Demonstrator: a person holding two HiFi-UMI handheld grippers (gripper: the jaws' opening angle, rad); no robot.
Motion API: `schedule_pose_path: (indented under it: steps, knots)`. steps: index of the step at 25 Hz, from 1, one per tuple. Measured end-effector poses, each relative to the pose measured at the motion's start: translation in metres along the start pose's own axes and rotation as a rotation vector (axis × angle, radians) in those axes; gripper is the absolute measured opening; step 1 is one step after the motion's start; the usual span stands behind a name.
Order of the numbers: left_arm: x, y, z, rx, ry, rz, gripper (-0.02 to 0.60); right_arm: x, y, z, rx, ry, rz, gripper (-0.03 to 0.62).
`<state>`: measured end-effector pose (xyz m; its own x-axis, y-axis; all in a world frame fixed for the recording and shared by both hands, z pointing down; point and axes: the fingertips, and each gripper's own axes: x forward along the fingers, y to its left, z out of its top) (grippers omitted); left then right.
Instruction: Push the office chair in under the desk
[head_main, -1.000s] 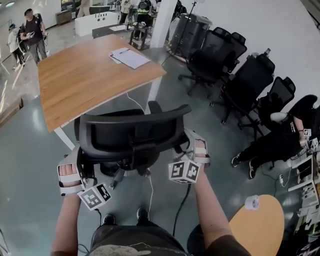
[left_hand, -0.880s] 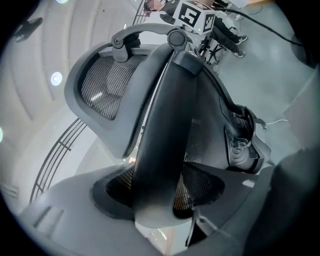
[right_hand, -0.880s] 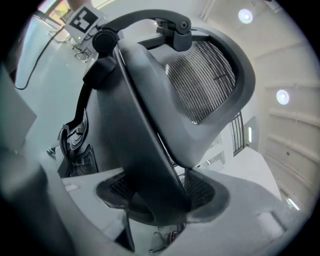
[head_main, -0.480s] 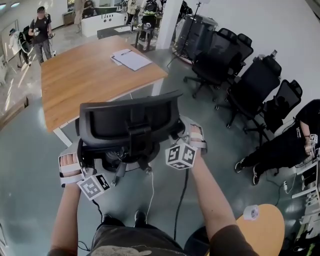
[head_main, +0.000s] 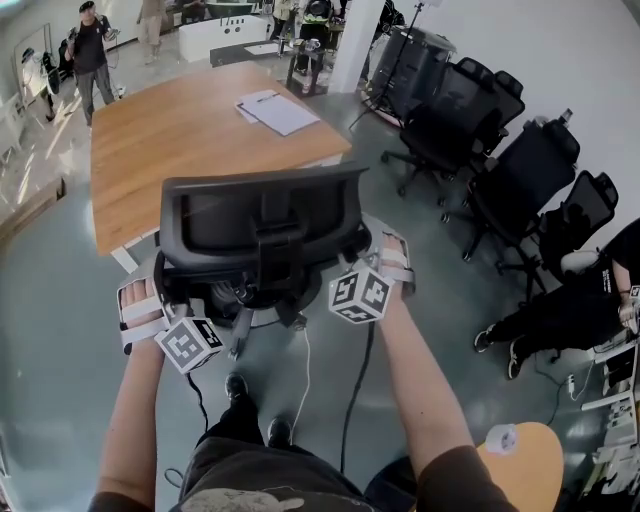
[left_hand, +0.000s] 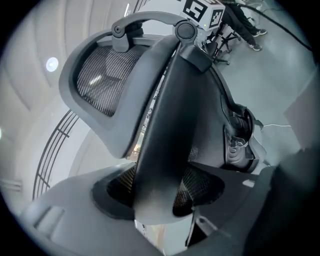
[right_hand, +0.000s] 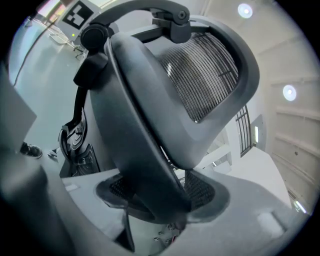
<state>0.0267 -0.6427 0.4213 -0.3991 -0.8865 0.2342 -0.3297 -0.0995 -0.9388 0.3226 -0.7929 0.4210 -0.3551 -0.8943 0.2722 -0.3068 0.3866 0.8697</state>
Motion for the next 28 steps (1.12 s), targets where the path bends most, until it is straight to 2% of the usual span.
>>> schedule_pose_path:
  steps: [8, 18, 28]
  knots:
    - [0.018, -0.017, 0.000, -0.015, 0.013, 0.020, 0.313, 0.030, 0.009, -0.007, -0.014, 0.031, -0.002, 0.272]
    - [0.037, -0.029, 0.003, -0.025, 0.040, 0.031, 0.316, 0.072, 0.011, -0.010, -0.037, -0.022, 0.014, 0.273]
    - [0.086, -0.006, 0.009, -0.025, 0.102, 0.051, 0.318, 0.145, -0.014, 0.011, -0.053, -0.061, 0.059, 0.273]
